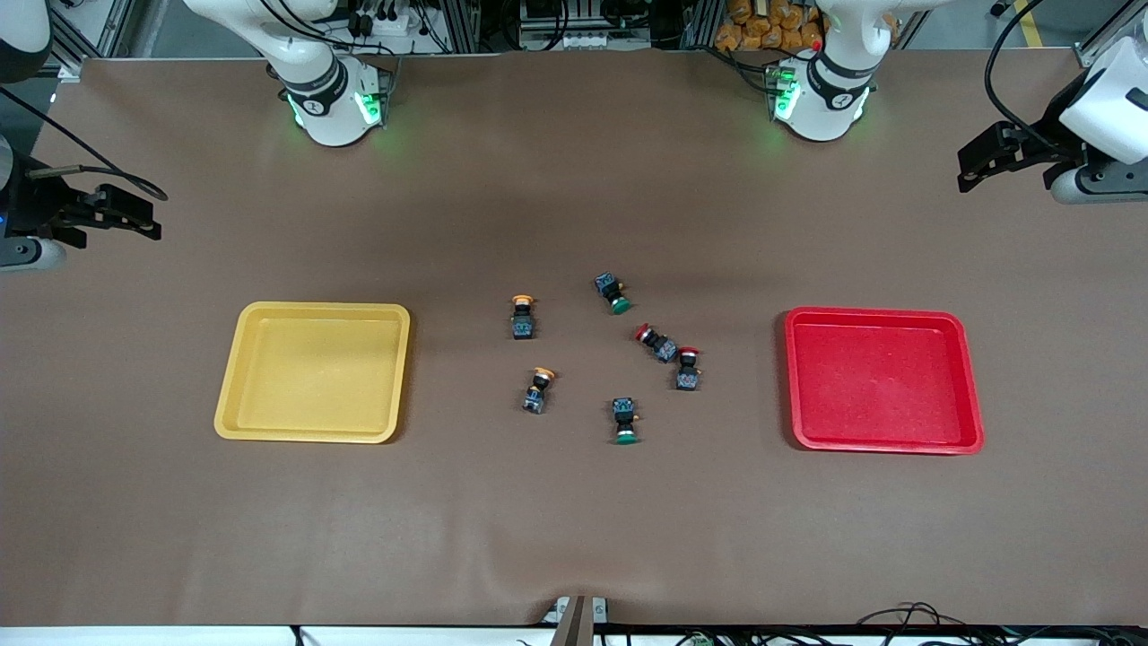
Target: Place red and yellow buttons in trays
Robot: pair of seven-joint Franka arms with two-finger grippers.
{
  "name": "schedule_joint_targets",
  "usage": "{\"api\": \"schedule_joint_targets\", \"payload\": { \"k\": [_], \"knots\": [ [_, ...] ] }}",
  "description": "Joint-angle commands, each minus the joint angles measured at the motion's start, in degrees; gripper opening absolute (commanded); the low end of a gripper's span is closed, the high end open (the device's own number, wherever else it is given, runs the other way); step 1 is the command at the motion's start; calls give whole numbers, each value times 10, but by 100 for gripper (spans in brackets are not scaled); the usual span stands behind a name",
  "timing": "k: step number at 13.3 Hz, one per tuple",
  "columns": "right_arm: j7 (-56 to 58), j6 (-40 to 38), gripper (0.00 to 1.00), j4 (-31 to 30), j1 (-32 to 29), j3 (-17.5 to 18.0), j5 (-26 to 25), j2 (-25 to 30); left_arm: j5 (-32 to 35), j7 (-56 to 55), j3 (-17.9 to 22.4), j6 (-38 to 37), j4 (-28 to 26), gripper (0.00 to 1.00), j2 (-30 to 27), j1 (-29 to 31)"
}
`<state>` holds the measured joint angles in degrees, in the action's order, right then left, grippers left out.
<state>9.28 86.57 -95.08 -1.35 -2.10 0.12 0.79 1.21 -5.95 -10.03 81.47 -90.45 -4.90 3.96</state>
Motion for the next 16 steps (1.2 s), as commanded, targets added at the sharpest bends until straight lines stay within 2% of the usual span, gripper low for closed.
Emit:
{"api": "schedule_joint_targets", "payload": {
  "k": [1,11,16],
  "knots": [
    [-10,-6,100,9,6,-2,-9,-3,11,11,-4,9,-9,100,-17,7],
    [-11,-13,100,4,4,-3,-9,25,9,11,-1,9,-7,100,-16,7],
    [-11,-21,100,-19,3,-3,-8,85,9,11,-1,9,-7,100,-16,7]
  ]
}}
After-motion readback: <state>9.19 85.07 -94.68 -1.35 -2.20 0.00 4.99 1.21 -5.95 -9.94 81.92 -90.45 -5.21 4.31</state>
